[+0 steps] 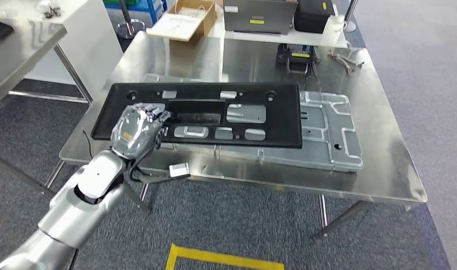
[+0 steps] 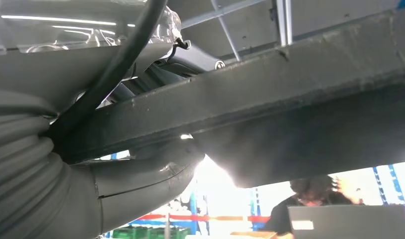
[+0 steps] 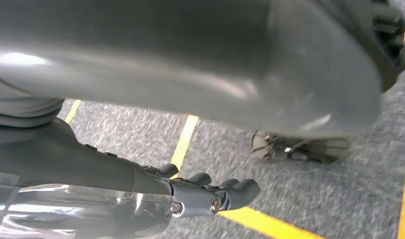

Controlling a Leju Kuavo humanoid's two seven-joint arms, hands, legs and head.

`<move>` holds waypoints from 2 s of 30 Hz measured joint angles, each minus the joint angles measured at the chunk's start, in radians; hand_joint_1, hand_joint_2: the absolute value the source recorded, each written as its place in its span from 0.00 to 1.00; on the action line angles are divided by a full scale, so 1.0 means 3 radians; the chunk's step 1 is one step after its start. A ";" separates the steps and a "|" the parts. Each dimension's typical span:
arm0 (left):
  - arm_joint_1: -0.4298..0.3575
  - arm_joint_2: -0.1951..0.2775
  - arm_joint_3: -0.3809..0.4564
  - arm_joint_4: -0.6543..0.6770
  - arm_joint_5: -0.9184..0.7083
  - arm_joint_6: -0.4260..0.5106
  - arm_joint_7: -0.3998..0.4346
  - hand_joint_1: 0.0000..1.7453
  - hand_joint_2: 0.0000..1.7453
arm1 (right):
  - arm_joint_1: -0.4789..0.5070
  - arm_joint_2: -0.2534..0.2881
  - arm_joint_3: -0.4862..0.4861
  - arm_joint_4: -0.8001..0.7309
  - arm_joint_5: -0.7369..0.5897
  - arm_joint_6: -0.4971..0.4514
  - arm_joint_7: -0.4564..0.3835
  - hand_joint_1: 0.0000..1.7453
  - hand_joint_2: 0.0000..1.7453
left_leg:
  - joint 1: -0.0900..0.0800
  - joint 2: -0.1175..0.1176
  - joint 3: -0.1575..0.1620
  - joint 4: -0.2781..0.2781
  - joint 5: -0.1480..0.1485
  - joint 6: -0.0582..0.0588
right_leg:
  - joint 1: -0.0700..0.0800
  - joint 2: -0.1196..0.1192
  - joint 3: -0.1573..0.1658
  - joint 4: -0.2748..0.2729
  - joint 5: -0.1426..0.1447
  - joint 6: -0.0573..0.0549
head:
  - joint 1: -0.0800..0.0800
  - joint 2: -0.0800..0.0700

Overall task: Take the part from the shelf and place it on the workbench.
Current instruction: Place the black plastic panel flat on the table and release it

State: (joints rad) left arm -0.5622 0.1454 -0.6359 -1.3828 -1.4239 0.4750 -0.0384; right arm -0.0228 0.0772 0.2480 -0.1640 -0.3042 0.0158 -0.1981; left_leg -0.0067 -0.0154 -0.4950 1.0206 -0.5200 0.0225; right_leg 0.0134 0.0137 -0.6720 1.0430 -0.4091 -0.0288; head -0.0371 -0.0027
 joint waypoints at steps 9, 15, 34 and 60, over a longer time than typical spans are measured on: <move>-0.0042 -0.0025 -0.0092 -0.0041 -0.0005 -0.0005 -0.0034 1.00 1.00 | -0.0033 0.0027 0.0000 -0.0005 0.0001 0.0010 0.0001 0.00 0.00 | 0.0039 0.0026 -0.0472 0.0832 -0.0340 -0.0140 | -0.0036 -0.0002 0.0273 -0.0070 -0.0148 -0.0060 | -0.0001 0.0000; 0.0016 -0.0034 -0.0182 -0.0069 -0.0042 -0.0026 -0.0042 1.00 1.00 | -0.0032 0.0031 0.0000 -0.0003 0.0015 0.0010 0.0007 0.00 0.00 | 0.0015 0.0039 -0.0483 0.0094 0.0343 -0.0060 | -0.0029 0.0004 0.0479 -0.0061 -0.0338 0.0008 | 0.0003 0.0000; 0.0030 -0.0185 -0.0382 -0.0085 0.0054 -0.0208 -0.0078 1.00 1.00 | -0.0073 0.0035 0.0000 -0.0008 0.0012 0.0009 0.0039 0.00 0.00 | 0.0060 0.0026 0.0017 0.0012 -0.0018 -0.0123 | -0.0108 -0.0025 0.0051 -0.0027 -0.0011 0.0074 | 0.0005 0.0000; -0.0299 -0.0502 -0.0286 0.0860 0.0836 -0.0749 -0.0220 0.00 1.00 | -0.0102 0.0063 -0.0001 -0.0011 -0.0022 0.0048 0.0010 0.00 0.00 | -0.0017 0.0026 -0.0371 -0.0033 0.0331 -0.0010 | -0.0035 -0.0006 0.0335 -0.0123 -0.0200 0.0036 | 0.0009 0.0000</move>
State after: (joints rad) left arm -0.6519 -0.0052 -0.7218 -1.1247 -1.1729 0.2503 -0.1044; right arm -0.0534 0.0960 0.2477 -0.1675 -0.3107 0.0302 -0.1949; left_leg -0.0119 -0.0075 -0.6063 1.0106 -0.4208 0.0194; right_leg 0.0031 0.0120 -0.5714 1.0060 -0.4692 -0.0179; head -0.0343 -0.0027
